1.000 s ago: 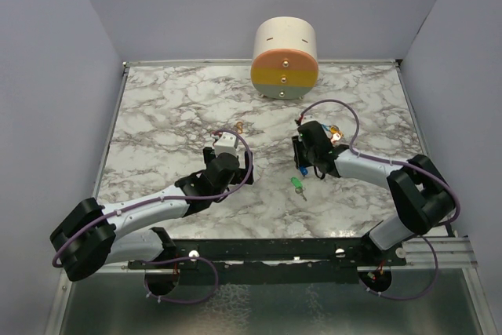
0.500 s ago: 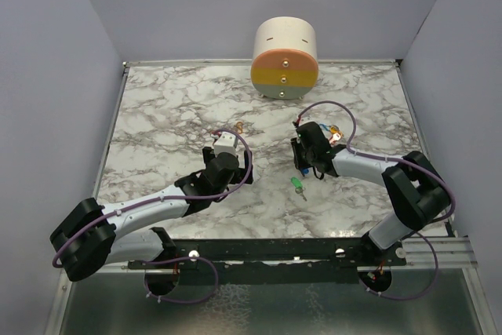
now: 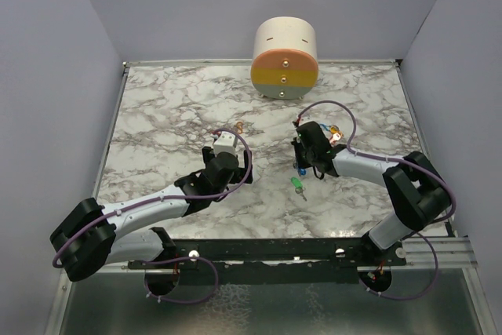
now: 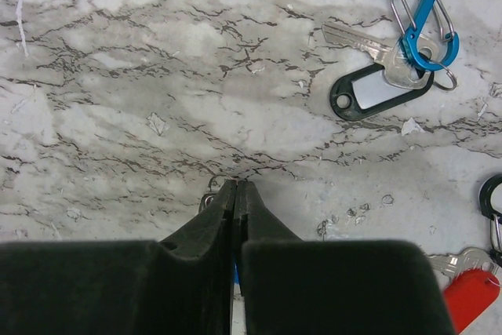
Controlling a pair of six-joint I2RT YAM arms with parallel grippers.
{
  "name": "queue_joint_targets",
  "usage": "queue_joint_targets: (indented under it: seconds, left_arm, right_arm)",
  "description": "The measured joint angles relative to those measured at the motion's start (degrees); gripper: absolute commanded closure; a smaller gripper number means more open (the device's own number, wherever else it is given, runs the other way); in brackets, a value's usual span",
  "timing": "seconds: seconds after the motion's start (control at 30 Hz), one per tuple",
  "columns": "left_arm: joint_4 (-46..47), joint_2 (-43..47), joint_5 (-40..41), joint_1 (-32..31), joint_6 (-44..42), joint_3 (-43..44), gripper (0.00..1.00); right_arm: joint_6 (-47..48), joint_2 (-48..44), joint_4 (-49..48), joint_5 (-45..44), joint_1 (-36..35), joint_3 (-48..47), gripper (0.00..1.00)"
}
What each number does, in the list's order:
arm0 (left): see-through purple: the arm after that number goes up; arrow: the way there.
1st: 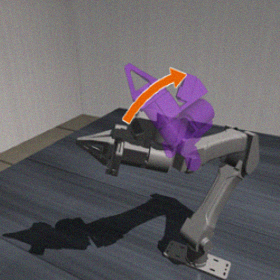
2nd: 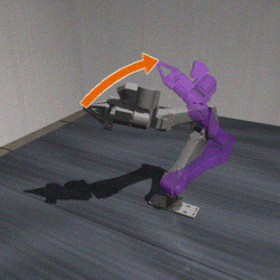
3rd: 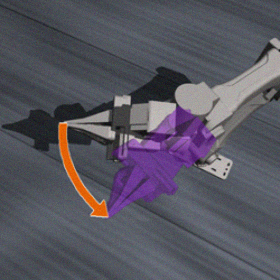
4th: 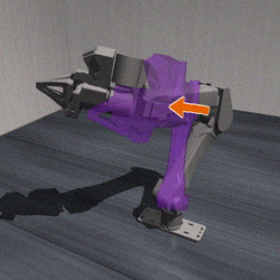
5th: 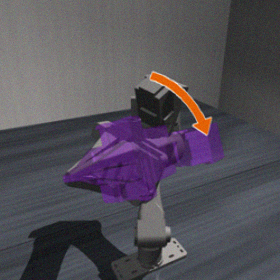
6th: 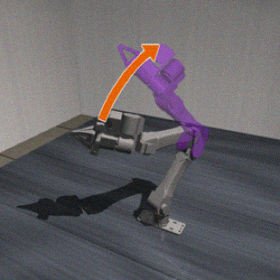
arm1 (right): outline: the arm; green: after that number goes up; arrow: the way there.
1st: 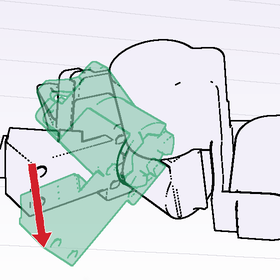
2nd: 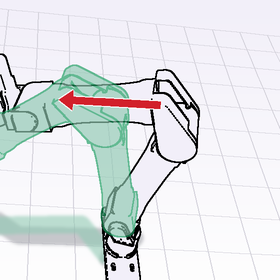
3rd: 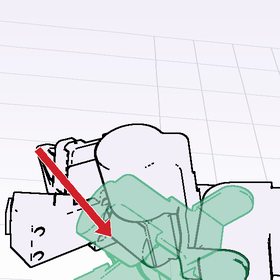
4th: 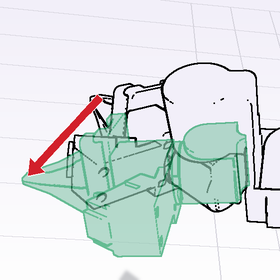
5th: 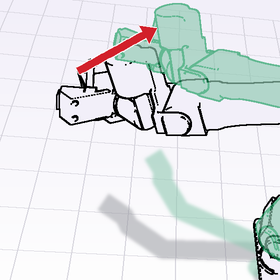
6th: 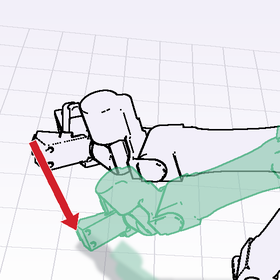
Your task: Put the keys on the keyring
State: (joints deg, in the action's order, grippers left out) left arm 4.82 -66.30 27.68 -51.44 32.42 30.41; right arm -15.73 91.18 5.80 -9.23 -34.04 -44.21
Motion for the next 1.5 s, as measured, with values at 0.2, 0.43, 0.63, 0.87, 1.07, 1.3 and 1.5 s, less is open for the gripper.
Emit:
queue_joint_targets:
  seconds: [0.2,0.43,0.63,0.87,1.07,1.3,1.5]
  left_arm:
    - [0.0,0.0,0.0,0.1,0.0,0.0,0.01]
    - [0.0,-0.4,0.0,0.5,-0.5,0.5,0.01]
    - [0.1,-2.7,0.1,1.4,-1.2,2.6,0.02]
    - [0.4,-6.5,0.0,4.1,-1.8,5.6,0.05]
    - [1.0,-10.5,0.0,7.5,-2.3,8.6,0.05]
    - [1.6,-16.2,-0.2,12.3,-2.5,10.7,0.09]
    - [2.0,-21.3,-1.2,16.6,-3.0,13.0,0.11]
  right_arm:
    - [0.5,-3.7,-0.2,0.0,0.0,0.1,0.99]
    - [1.3,-11.2,-3.1,1.0,0.0,0.7,0.99]
    - [1.9,-13.4,-4.4,1.7,0.0,2.6,0.99]
    - [2.1,-15.5,-5.9,3.0,0.0,4.1,0.99]
    - [2.1,-17.7,-7.5,4.5,0.0,5.7,0.99]
    - [2.2,-19.1,-9.0,6.4,0.0,6.8,0.99]
    - [2.2,-20.3,-9.4,7.6,0.0,7.2,0.99]
